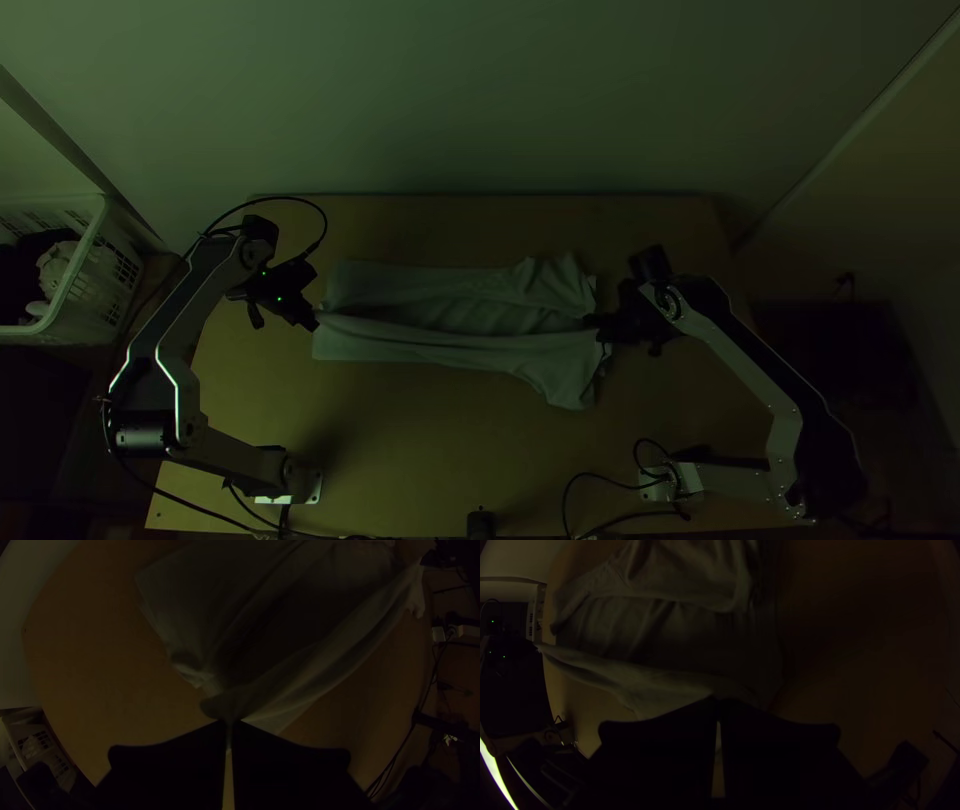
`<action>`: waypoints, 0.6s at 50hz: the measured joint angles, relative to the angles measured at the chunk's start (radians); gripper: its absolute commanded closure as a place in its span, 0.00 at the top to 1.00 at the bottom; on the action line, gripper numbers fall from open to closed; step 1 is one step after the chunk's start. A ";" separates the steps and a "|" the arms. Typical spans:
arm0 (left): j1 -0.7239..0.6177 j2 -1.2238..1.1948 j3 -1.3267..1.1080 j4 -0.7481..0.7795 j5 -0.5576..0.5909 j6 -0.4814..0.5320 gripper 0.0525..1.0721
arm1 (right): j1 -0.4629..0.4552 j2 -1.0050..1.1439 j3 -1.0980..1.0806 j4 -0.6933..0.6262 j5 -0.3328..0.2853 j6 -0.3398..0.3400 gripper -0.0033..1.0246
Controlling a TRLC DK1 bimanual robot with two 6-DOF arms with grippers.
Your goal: Fold the t-shirt
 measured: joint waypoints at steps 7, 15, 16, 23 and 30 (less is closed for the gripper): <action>0.000 0.034 0.048 0.002 0.010 -0.007 0.03 | -0.015 0.043 0.040 0.019 0.000 -0.003 0.03; -0.003 0.085 0.119 0.002 0.020 -0.014 0.03 | -0.045 0.100 0.104 0.023 0.008 -0.018 0.03; -0.003 0.091 0.129 0.002 0.021 -0.016 0.03 | -0.050 0.108 0.113 0.023 0.009 -0.020 0.03; -0.003 0.147 0.200 0.002 0.032 -0.030 0.03 | -0.076 0.164 0.177 0.035 0.011 -0.026 0.03; -0.003 0.217 0.286 0.002 0.047 -0.057 0.03 | -0.099 0.216 0.227 0.056 0.011 -0.029 0.03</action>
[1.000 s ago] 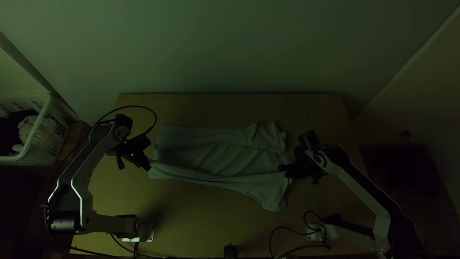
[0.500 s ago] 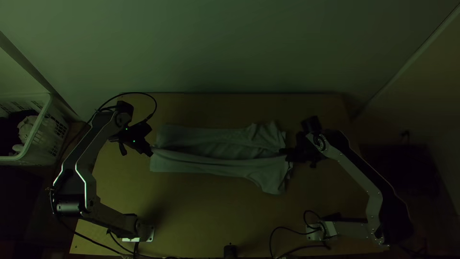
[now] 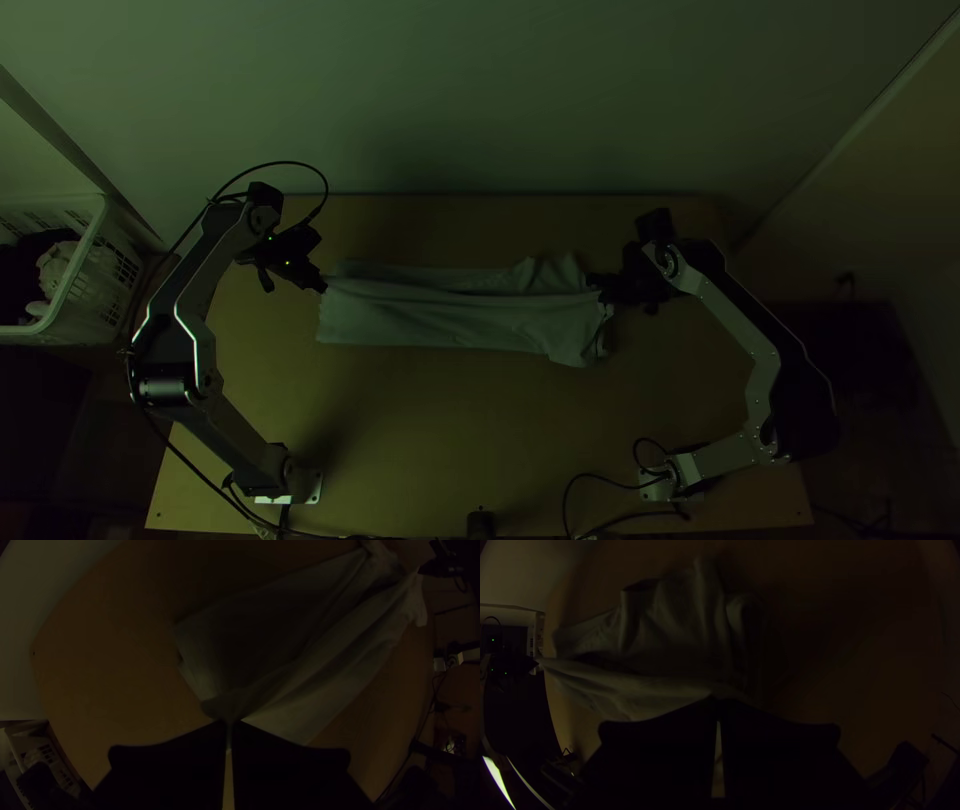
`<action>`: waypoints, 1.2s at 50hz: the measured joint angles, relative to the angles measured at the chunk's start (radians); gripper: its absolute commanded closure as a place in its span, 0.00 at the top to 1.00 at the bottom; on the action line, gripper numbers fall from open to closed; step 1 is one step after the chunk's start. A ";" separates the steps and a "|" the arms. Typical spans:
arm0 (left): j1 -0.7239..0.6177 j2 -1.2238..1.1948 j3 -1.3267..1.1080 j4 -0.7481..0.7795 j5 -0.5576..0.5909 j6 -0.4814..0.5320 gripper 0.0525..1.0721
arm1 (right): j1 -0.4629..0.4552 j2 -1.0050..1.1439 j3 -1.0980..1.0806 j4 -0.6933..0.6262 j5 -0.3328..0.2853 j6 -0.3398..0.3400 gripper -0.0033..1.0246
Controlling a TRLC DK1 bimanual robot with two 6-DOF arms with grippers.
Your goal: Fold the t-shirt
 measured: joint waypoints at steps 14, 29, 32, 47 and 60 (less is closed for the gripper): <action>-0.017 0.097 0.083 0.016 0.000 -0.041 0.03 | -0.020 0.108 0.081 0.041 0.000 0.000 0.03; -0.024 0.149 0.093 0.044 0.000 -0.070 0.91 | -0.030 0.214 0.095 0.138 0.000 0.000 0.03; -0.024 0.155 0.093 0.045 0.000 -0.071 0.95 | -0.034 0.219 0.095 0.161 0.000 0.000 0.03; 0.013 0.158 0.112 0.051 0.037 -0.108 0.95 | -0.066 0.156 0.091 0.285 0.000 0.000 0.95; 0.097 0.158 0.118 0.051 0.174 -0.167 0.95 | -0.101 0.091 0.090 0.252 0.000 0.000 0.96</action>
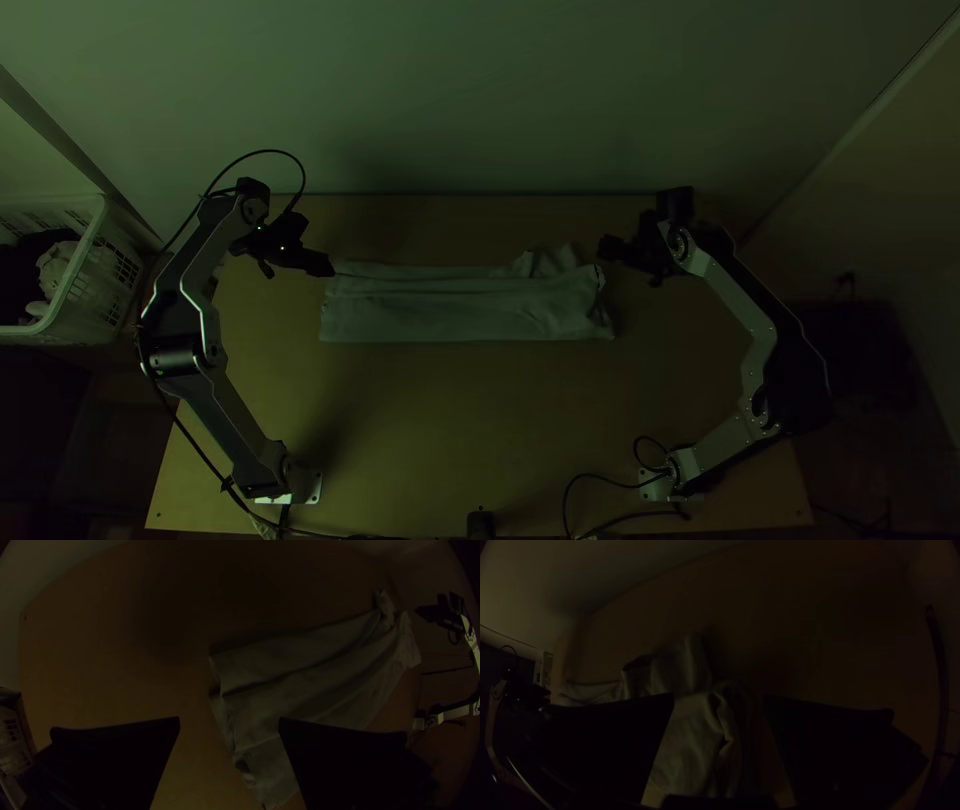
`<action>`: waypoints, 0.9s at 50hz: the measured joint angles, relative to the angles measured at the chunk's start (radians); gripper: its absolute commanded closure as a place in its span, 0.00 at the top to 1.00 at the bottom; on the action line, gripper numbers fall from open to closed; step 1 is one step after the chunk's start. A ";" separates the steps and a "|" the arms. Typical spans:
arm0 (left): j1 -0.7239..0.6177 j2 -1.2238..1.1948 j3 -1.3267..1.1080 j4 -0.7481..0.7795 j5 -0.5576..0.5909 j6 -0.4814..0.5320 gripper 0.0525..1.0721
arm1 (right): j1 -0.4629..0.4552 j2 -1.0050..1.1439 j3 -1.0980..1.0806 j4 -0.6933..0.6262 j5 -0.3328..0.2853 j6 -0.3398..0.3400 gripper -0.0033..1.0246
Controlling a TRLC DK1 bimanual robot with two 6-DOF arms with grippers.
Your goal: Fold the t-shirt
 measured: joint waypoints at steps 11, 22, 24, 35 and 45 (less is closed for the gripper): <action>0.107 -0.002 -0.009 -0.026 0.176 -0.022 0.95 | -0.031 -0.080 0.000 -0.019 0.000 0.009 0.96; 0.168 -0.003 -0.090 -0.037 0.331 -0.040 0.95 | -0.058 -0.122 0.002 -0.028 -0.018 0.066 0.96; 0.171 -0.003 -0.110 -0.037 0.349 -0.041 0.95 | -0.059 -0.128 0.003 -0.027 -0.019 0.074 0.96; 0.171 -0.003 -0.209 -0.002 0.394 -0.041 0.95 | -0.070 -0.158 0.033 -0.027 -0.020 0.108 0.96; 0.172 -0.003 -0.259 0.044 0.398 -0.041 0.95 | -0.079 -0.183 0.035 -0.028 -0.020 0.111 0.96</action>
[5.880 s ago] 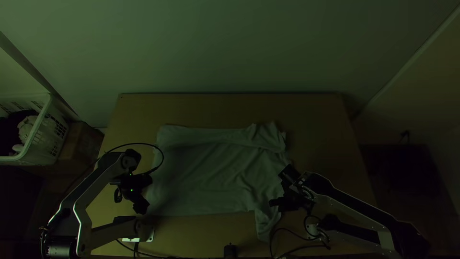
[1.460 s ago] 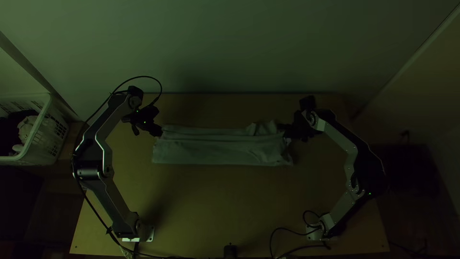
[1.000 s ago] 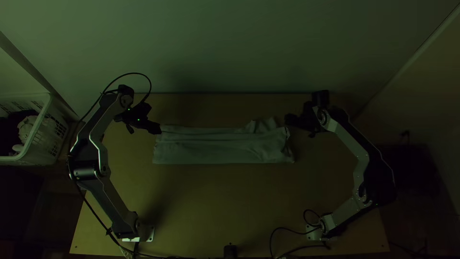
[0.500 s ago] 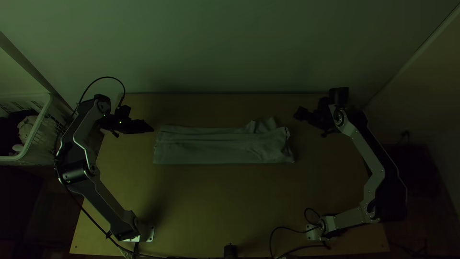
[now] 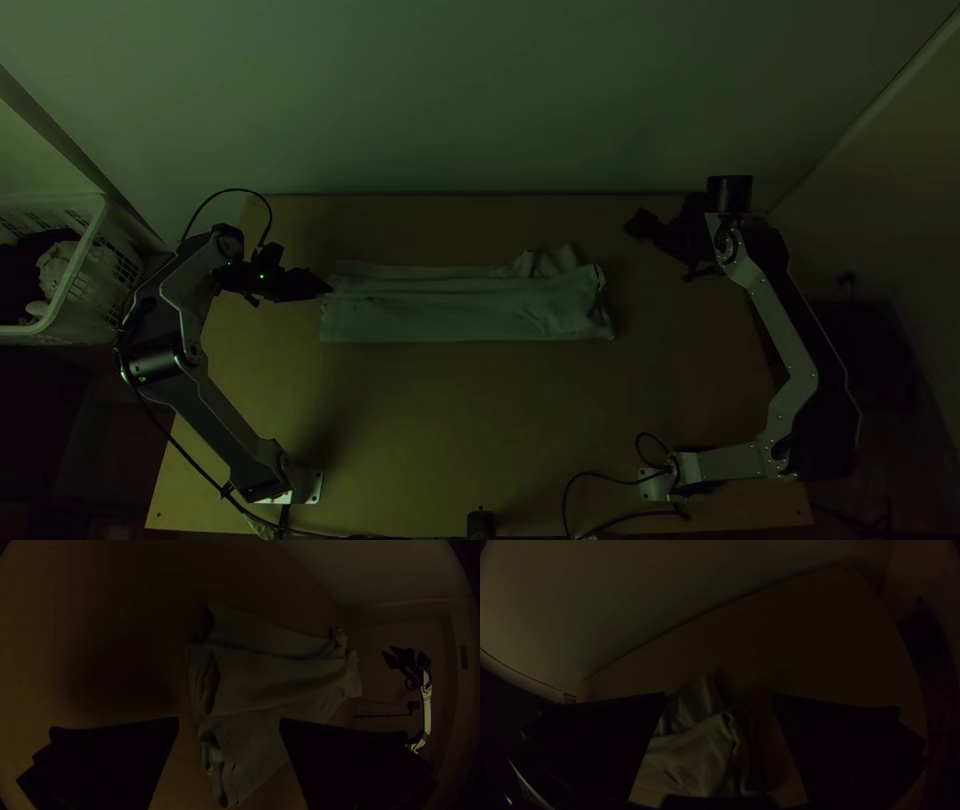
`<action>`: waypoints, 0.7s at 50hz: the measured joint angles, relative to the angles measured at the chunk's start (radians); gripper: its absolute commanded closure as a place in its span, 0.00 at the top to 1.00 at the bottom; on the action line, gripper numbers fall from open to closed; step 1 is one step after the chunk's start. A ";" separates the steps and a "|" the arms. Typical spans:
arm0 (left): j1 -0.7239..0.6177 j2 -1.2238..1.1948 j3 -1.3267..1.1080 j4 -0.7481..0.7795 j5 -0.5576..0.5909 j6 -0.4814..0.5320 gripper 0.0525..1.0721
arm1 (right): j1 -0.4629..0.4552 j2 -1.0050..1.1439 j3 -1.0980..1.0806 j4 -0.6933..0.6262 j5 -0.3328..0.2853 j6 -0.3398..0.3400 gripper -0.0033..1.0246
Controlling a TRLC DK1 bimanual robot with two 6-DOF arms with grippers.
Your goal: Fold the t-shirt
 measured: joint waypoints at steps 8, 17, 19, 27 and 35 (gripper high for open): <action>-0.004 0.004 -0.025 0.026 0.000 0.000 0.95 | 0.000 -0.026 -0.001 0.000 0.000 0.008 0.96; -0.034 0.008 -0.052 0.074 0.012 -0.028 0.95 | 0.000 -0.052 -0.001 0.000 0.000 0.019 0.96; -0.047 0.008 -0.054 0.085 0.017 -0.043 0.95 | 0.000 -0.055 -0.001 0.000 0.000 0.023 0.96; -0.119 0.007 -0.064 0.148 0.023 -0.109 0.95 | 0.000 -0.057 -0.002 0.000 0.000 0.027 0.96; -0.199 0.004 -0.074 0.217 0.026 -0.180 0.95 | 0.000 -0.067 -0.008 0.000 0.000 0.034 0.96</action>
